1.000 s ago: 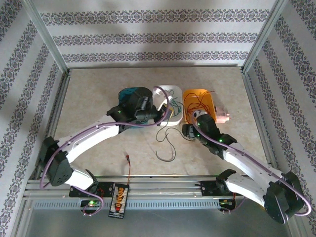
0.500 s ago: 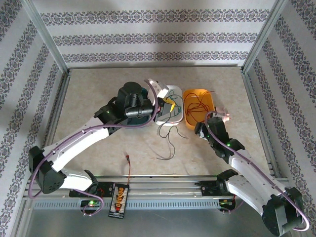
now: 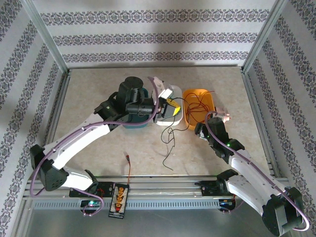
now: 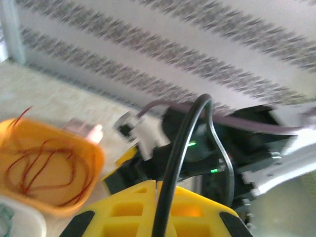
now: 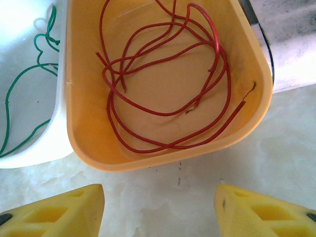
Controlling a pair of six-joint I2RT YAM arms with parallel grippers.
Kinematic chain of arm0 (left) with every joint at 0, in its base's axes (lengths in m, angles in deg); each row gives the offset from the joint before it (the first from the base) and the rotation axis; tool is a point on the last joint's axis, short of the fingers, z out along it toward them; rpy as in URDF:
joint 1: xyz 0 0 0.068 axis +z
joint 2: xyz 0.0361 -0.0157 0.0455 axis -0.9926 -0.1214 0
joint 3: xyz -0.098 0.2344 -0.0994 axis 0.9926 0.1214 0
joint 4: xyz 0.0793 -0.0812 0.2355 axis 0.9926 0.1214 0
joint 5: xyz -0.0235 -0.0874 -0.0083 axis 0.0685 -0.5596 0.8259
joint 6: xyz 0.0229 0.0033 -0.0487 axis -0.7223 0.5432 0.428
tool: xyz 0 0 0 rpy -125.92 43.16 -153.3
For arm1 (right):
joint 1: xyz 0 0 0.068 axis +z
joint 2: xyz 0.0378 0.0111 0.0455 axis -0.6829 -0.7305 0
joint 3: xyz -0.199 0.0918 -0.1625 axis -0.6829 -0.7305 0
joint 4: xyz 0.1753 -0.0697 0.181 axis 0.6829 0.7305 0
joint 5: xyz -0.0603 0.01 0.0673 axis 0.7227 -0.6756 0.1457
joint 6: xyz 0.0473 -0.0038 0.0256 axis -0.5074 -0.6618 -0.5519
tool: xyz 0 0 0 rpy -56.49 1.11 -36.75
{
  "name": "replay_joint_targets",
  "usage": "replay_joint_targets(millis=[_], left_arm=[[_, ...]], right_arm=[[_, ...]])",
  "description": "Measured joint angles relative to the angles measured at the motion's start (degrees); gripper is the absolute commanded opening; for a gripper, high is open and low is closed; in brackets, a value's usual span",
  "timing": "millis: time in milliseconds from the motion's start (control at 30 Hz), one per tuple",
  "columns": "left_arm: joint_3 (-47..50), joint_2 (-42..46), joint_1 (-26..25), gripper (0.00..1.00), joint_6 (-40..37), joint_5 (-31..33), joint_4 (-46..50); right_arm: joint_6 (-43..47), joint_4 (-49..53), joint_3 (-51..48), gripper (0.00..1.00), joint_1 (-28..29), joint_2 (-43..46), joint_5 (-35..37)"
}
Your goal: Untangle the cables
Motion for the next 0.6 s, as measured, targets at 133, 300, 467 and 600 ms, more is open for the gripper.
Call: replay_joint_targets(millis=[133,300,467,600], left_arm=[[-3.5,-6.4,-0.1,0.0,-2.1,10.4,7.3],[-4.0,-10.6,-0.7,0.0,-3.5,17.5,13.2],[-3.9,-9.7,-0.9,0.0,-4.5,20.2,14.1],[-3.1,-5.9,-0.9,0.0,-4.9,22.2,13.6]], right_arm=[[0.0,0.0,0.0,0.61,0.0,0.0,0.0],[0.0,0.0,0.0,0.61,0.0,0.0,0.0],[0.0,0.0,0.0,0.61,0.0,0.0,0.0],[0.0,0.0,0.0,0.61,0.0,0.0,0.0]])
